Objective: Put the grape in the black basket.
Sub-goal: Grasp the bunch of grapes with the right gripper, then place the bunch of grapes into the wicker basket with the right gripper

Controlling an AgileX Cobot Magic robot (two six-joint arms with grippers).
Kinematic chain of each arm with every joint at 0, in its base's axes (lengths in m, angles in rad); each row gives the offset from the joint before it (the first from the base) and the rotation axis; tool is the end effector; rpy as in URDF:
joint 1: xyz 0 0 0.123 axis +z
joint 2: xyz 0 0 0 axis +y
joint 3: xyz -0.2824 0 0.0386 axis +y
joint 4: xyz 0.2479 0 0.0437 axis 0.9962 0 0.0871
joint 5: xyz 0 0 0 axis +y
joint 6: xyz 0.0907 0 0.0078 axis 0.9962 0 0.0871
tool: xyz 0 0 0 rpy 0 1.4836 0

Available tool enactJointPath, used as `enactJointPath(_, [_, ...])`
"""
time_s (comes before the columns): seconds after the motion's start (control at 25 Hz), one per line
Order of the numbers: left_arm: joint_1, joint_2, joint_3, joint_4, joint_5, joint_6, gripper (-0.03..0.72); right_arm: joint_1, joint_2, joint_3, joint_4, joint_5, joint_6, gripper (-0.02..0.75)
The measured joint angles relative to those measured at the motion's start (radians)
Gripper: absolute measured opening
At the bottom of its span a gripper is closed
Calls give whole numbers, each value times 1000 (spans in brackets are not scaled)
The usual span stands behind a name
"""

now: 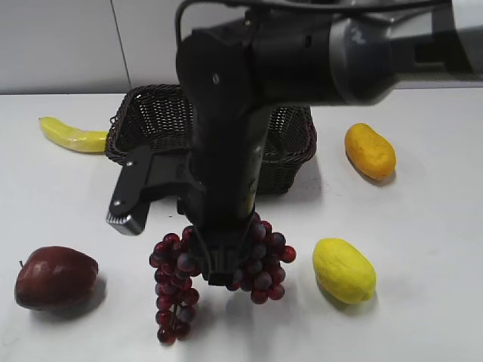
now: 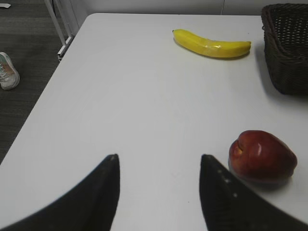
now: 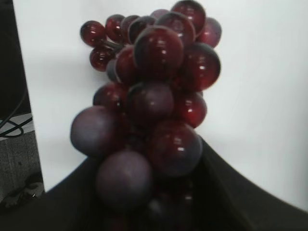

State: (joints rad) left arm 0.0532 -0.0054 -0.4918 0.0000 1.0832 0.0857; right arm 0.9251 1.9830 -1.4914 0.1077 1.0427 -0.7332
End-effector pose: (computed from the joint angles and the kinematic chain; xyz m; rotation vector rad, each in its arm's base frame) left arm -0.0057 -0.0003 0.2731 0.0336 2.0704 0.0854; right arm 0.2333 0.3237 0.1979 -2.1792 2.0959 0.1631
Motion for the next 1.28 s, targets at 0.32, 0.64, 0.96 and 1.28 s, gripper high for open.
enactJointPath(0.32, [0,0,0,0,0,0,492,0,0,-326,-1,162,31,342])
enactJointPath(0.64, [0,0,0,0,0,0,492,0,0,-640,-11,161,61,342])
enactJointPath(0.96, [0,0,0,0,0,0,492,0,2,-739,-171,-119,66,342])
enactJointPath(1.28, [0,0,0,0,0,0,492,-33,42,-739,-401,-357,159,340])
